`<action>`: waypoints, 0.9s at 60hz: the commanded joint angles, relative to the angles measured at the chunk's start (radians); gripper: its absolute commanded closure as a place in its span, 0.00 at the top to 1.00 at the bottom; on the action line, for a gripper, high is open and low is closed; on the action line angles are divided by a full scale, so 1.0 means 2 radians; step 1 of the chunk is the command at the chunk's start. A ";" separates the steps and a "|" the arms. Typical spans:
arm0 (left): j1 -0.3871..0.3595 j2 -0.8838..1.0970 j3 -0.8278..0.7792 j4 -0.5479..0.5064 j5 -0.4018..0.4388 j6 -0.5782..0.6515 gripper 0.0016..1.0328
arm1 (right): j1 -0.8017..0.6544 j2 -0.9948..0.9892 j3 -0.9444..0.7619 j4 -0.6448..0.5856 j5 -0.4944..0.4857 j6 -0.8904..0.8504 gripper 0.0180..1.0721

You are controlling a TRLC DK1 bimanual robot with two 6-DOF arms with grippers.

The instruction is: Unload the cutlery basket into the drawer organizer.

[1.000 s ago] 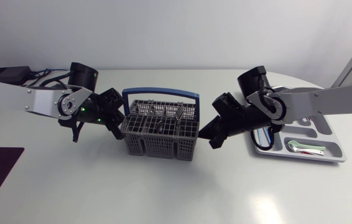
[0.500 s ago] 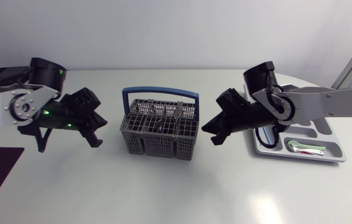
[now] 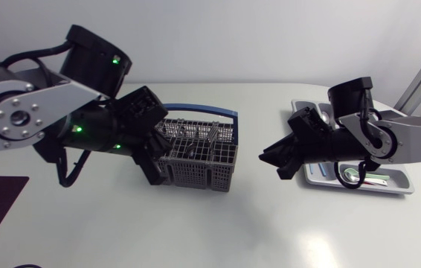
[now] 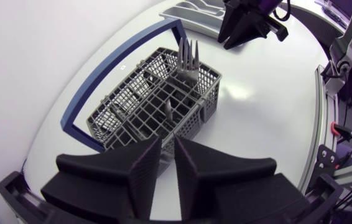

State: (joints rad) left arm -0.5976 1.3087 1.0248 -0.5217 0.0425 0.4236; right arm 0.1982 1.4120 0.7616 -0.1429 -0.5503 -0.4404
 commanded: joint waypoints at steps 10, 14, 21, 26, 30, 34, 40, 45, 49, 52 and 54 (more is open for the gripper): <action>-0.034 0.074 0.104 -0.059 -0.030 -0.070 0.44 | -0.025 -0.030 -0.015 -0.033 -0.011 -0.013 0.54; -0.041 0.088 0.123 -0.073 -0.040 -0.075 0.45 | -0.031 -0.036 -0.014 -0.044 -0.012 -0.013 0.54; -0.046 0.110 0.152 -0.090 -0.047 -0.088 0.45 | -0.039 -0.046 -0.013 -0.061 -0.026 -0.013 0.54; -0.051 0.124 0.173 -0.113 -0.048 -0.101 0.45 | -0.041 -0.049 -0.013 -0.069 -0.030 -0.013 0.54; -0.059 0.130 0.179 -0.115 -0.066 -0.109 0.45 | -0.042 -0.055 -0.015 -0.073 -0.032 -0.014 0.54; -0.066 0.138 0.182 -0.117 -0.088 -0.111 0.45 | -0.043 -0.058 -0.017 -0.075 -0.035 -0.015 0.54; -0.080 0.147 0.182 -0.119 -0.129 -0.113 0.49 | -0.043 -0.059 -0.020 -0.075 -0.035 -0.016 0.56; -0.085 0.153 0.181 -0.118 -0.145 -0.113 0.49 | -0.043 -0.059 -0.020 -0.075 -0.035 -0.017 0.56; -0.094 0.159 0.180 -0.117 -0.168 -0.113 0.51 | -0.043 -0.058 -0.020 -0.075 -0.035 -0.017 0.56; -0.095 0.164 0.180 -0.117 -0.172 -0.113 0.51 | -0.043 -0.058 -0.021 -0.074 -0.035 -0.017 0.56; -0.096 0.166 0.180 -0.117 -0.175 -0.113 0.51 | -0.042 -0.058 -0.021 -0.074 -0.035 -0.017 0.56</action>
State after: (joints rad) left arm -0.7795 1.6142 1.3624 -0.7437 -0.2882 0.2268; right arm 0.1211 1.3025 0.7467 -0.2852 -0.6098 -0.4572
